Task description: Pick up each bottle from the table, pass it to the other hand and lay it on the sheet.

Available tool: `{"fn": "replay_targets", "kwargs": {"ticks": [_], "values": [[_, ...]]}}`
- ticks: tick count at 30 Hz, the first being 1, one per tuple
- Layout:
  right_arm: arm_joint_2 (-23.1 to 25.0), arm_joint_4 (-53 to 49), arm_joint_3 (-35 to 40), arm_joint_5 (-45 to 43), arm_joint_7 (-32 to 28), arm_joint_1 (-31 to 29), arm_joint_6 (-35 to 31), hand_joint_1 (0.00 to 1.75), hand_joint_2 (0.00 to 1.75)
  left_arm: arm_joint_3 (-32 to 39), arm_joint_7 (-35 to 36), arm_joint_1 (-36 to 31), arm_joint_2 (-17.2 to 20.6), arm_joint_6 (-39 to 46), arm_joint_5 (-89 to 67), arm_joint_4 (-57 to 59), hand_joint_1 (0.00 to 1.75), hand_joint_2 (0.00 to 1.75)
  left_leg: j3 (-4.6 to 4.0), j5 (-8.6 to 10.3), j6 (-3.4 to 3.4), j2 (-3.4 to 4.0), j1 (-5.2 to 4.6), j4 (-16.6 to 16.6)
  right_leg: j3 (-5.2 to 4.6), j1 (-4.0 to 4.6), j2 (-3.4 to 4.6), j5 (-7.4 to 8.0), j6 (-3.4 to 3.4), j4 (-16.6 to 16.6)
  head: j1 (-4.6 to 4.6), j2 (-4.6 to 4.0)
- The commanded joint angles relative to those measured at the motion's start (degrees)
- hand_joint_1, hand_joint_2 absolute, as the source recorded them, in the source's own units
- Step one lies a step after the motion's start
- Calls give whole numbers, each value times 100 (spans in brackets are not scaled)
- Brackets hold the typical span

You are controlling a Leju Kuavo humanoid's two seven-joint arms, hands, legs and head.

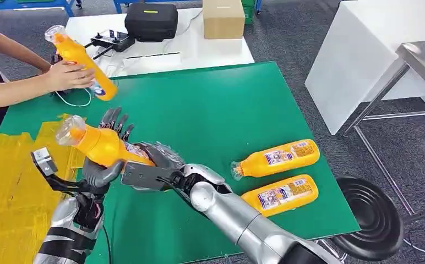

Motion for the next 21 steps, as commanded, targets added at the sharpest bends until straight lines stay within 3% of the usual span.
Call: {"fn": "replay_targets", "kwargs": {"ticks": [1, 21], "values": [[96, 552, 959, -70, -3, -193, 52, 175, 175, -404, -29, -579, -31, 185, -443, 553, 169, 175, 9, -2, -7, -28, 8, 0, 16, 6, -11, -7, -3, -2, 0, 0], [-72, 656, 820, -125, -45, -228, -92, 175, 175, -244, -202, -476, -63, 271, -675, 376, 175, 175, 6, -1, -5, -28, 8, 0, 12, 6, -11, -6, -1, -3, 2, 0]]}}
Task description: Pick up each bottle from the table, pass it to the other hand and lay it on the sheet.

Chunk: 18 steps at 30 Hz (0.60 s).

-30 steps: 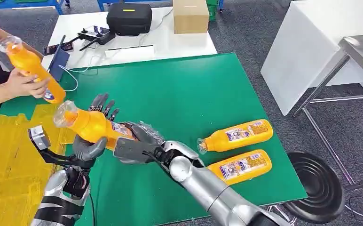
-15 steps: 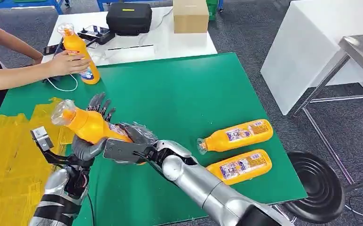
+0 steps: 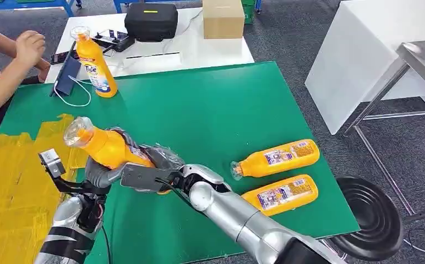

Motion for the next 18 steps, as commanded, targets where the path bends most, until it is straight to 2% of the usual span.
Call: {"fn": "replay_targets", "kwargs": {"ticks": [1, 3, 5, 6, 7, 9, 10, 11, 12, 13, 14, 15, 16, 18], "values": [[-70, 317, 547, 61, -34, -82, 28, 175, 175, -222, 49, -454, -70, 30, -74, 315, 175, 175, 14, -4, -7, -36, 11, 2, 24, 7, -13, -9, -2, -3, 2, 0], [-70, 317, 547, 61, -34, -82, 28, 175, 175, -222, 49, -454, -70, 30, -74, 315, 175, 175, 15, -5, -8, -40, 13, 3, 27, 10, -15, -10, -2, -4, 2, 0], [-197, 116, 364, 99, -24, -50, -281, 0, 175, -174, -163, -439, -73, 649, -718, 115, 175, 175, 11, -3, -7, -37, 10, 3, 21, 7, -15, -9, -2, -2, 0, 0], [-359, -103, 217, 101, -13, -5, -319, 0, 175, -118, -183, -429, -109, 910, -1035, -6, 175, 175, 15, -7, -9, -46, 16, 7, 29, 12, -17, -12, -2, -2, 0, 0], [-515, -330, 63, 73, -23, 66, -357, 0, 0, -65, -207, -410, -123, 1368, -1513, -141, 175, 175, 20, -9, -11, -52, 19, 9, 36, 14, -17, -15, -3, -2, 0, 0], [-900, -968, -291, 137, -57, 291, -474, 0, 0, 162, -211, -360, -143, 2114, -2388, -369, 175, 175, 27, -17, -14, -69, 27, 18, 49, 20, -18, -22, -3, 2, 2, 0], [-1081, -1308, -457, 202, -68, 438, -517, 0, 0, 278, -231, -332, -171, 2422, -2759, -439, 175, 175, -3, -1, -3, -38, 9, 5, 13, 7, -20, -6, 1, -3, 0, 0], [-1393, -1903, -679, 337, -128, 686, -642, 0, 0, 482, -161, -270, -160, 3325, -3750, -563, 175, 175, 3, -4, -2, -54, 15, 8, 27, 12, -29, -10, 4, -8, 2, 0], [-1616, -2340, -837, 391, -120, 882, -628, 0, 0, 619, -166, -238, -132, 3434, -3919, -614, 175, 175, 5, -6, -2, -55, 17, 8, 30, 13, -28, -10, 4, -10, 2, 0], [-1934, -2914, -1015, 591, -83, 1148, -737, 0, 0, 791, 207, -170, 1, 4429, -5401, -635, 175, 175, 7, -3, -1, -41, 13, 0, 26, 11, -22, -6, 4, -15, 0, 0], [-2255, -3456, -1168, 658, -52, 1399, -698, 0, 0, 960, 449, -65, 100, 4868, -6243, -673, 175, 175, 14, -6, -2, -49, 16, 1, 36, 12, -28, -11, 4, -14, 2, 0], [-2524, -3933, -1356, 691, -24, 1648, -569, 0, 175, 1153, 457, 30, 165, 5035, -6611, -708, 175, 175, 9, 0, -1, -45, 9, -6, 28, 7, -31, -7, 3, -17, 0, 0], [-2840, -4349, -1515, 730, -50, 1886, -532, 0, 175, 1311, 652, 140, 291, 5489, -7567, -645, 175, 175, 19, -7, -3, -62, 13, -5, 43, 10, -37, -15, 4, -18, 2, 0], [-3047, -4626, -1671, 679, -128, 2081, -447, 0, 175, 1397, 574, 227, 340, 5587, -7513, -571, 175, 175, 14, -4, 0, -47, 4, -11, 33, 0, -30, -10, 3, -17, 2, 0]]}}
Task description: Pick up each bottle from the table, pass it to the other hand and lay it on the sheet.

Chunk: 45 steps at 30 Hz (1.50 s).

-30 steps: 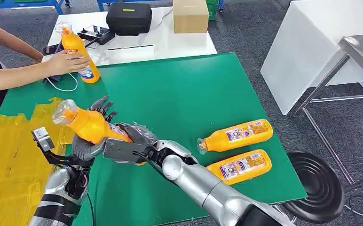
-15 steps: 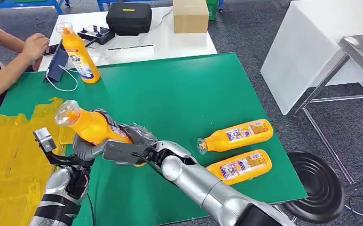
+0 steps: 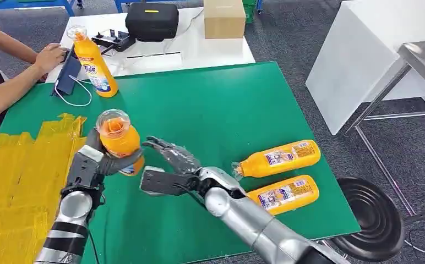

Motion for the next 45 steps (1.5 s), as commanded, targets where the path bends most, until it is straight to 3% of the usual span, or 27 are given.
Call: {"fn": "replay_targets", "kwargs": {"ticks": [1, 5, 10, 11, 12, 18, 30, 35, 36, 45], "values": [[-2155, -3372, -1275, 252, -62, 1485, 205, 0, 175, 1146, 529, 339, 399, 1920, -3205, -15, 175, 175, 48, -19, -5, -54, 13, -11, 64, 8, -20, -26, 3, -19, -2, -2], [-2830, -3929, -1457, 534, -33, 2038, 143, 0, 175, 1195, 977, 489, 664, 2372, -4395, 400, 175, 175, 9, -7, -1, -27, 0, -7, 14, -3, -11, -10, 1, -9, -4, -2], [-3715, -4292, -1704, 446, 118, 2601, 502, 0, 175, 948, 1243, 533, 1101, 2391, -5004, 1397, 175, 175, 26, -11, 1, -36, -2, -13, 31, -5, -15, -15, 1, -17, -2, -2], [-3759, -4309, -1734, 434, 116, 2631, 511, 0, 175, 928, 1263, 533, 1120, 2415, -5004, 1453, 175, 175, 15, -9, 2, -24, -5, -12, 17, -7, -8, -10, 1, -13, -2, -2], [-3827, -4268, -1659, 331, 254, 2525, 720, 0, 175, 595, 1424, 445, 1368, 2076, -5004, 1704, 175, 175, 26, -14, -1, -31, -3, -12, 30, -6, -8, -16, 0, -13, -2, -2], [-4036, -4018, -1536, 262, 562, 2437, 1008, 0, 175, 404, 1028, 65, 1545, 1459, -4702, 2710, 175, 175, 25, -11, -6, -21, 3, -8, 23, -1, -2, -11, -4, -10, -4, -2], [-4046, -3973, -1534, 264, 550, 2427, 1004, 0, 175, 397, 996, 38, 1560, 1440, -4670, 2767, 175, 175, 23, -12, -5, -18, 7, -4, 23, 4, 3, -10, -3, -11, -2, -2], [-4113, -3794, -1483, 240, 613, 2403, 1079, 0, 175, 225, 885, -272, 1674, 961, -4449, 3280, 175, 175, 10, -9, 0, -3, 1, -4, 7, 0, 9, -5, 0, -8, -2, -2], [-4128, -3699, -1523, 243, 704, 2422, 1119, 0, 175, 183, 845, -543, 1670, 705, -4236, 3680, 0, 175, 26, -12, -4, -18, 4, -6, 25, 1, 5, -11, -2, -9, -4, -2], [-4613, -3825, -1683, 243, 856, 2524, 1281, 0, 175, 224, 555, -492, 1744, 529, -3604, 3589, 0, 175, 42, -10, -3, -4, 4, -5, 42, 0, 19, -3, -1, -8, -4, -2]]}}
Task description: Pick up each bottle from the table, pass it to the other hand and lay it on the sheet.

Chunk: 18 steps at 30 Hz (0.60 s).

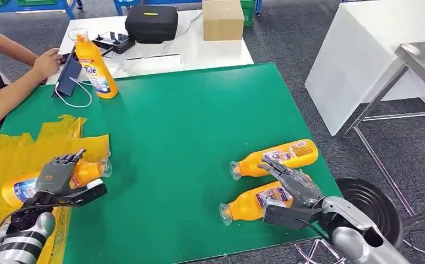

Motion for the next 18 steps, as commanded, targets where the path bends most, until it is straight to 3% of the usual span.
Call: {"fn": "replay_targets", "kwargs": {"ticks": [1, 8, 18], "values": [[-484, 104, -137, -44, 136, 49, 180, 0, 175, -170, -211, -89, 77, -234, 442, 534, 0, 175, 12, -4, -4, -13, 1, -3, 12, -1, 6, -5, 0, -3, 2, 0], [-794, 22, -314, -95, 240, 291, 341, 0, 175, -163, -312, -143, 127, -239, 596, 634, 0, 175, 24, -9, -8, -11, 5, -5, 23, 2, 14, -7, -3, -6, 2, 0], [-835, 88, -339, -58, 273, 463, 385, 0, 175, -178, -375, -178, 105, -218, 673, 658, 0, 175, 23, -8, -11, -19, 10, -5, 26, 6, 16, -5, -4, -10, 2, 0]]}}
